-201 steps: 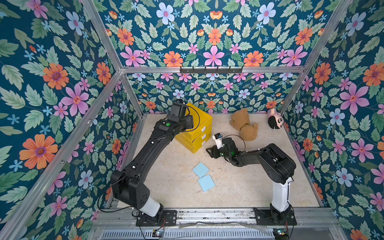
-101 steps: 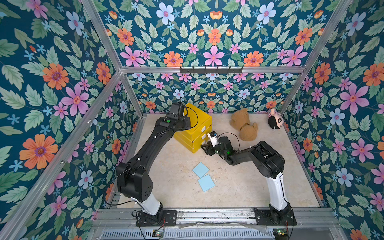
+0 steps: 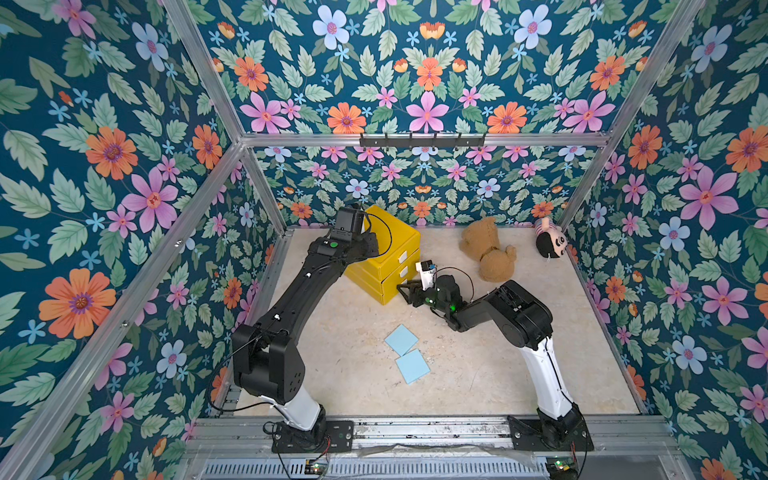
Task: Please put the sticky notes in the drawer by color
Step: Open the drawer in the storage box.
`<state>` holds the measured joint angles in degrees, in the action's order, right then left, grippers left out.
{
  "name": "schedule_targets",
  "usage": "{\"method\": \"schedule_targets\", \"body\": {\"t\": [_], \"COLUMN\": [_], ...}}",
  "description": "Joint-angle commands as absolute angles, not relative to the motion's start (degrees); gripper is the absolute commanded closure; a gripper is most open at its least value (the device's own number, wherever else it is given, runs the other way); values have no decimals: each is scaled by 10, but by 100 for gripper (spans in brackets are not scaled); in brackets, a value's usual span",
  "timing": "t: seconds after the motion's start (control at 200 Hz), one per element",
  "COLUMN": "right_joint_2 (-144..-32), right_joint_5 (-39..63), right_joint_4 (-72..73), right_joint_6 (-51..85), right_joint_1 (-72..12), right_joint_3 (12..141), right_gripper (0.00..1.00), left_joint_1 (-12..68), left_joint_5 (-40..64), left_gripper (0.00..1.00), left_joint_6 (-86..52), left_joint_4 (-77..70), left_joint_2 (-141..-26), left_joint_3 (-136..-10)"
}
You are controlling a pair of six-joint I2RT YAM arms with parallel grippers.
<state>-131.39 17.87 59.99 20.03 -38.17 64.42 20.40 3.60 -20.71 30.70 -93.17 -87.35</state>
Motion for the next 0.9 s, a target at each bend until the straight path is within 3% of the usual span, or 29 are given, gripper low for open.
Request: {"method": "schedule_targets", "body": {"t": [0.0, 0.235, 0.89], "right_joint_2": [-1317, -1317, -1247], "right_joint_5": [190, 194, 182], "right_joint_4": [638, 637, 696], "right_joint_6": [217, 214, 213], "right_joint_1": [-383, -383, -383], "right_joint_3": [648, 645, 505], "right_gripper": [52, 59, 61], "left_joint_1": [202, 201, 196], "left_joint_5": [49, 48, 50], "left_gripper": [54, 54, 55], "left_joint_6": [-214, -214, -212], "left_joint_4": [389, 390, 390], "left_joint_2": [-935, -928, -928], "left_joint_3": [-864, -859, -859]}}
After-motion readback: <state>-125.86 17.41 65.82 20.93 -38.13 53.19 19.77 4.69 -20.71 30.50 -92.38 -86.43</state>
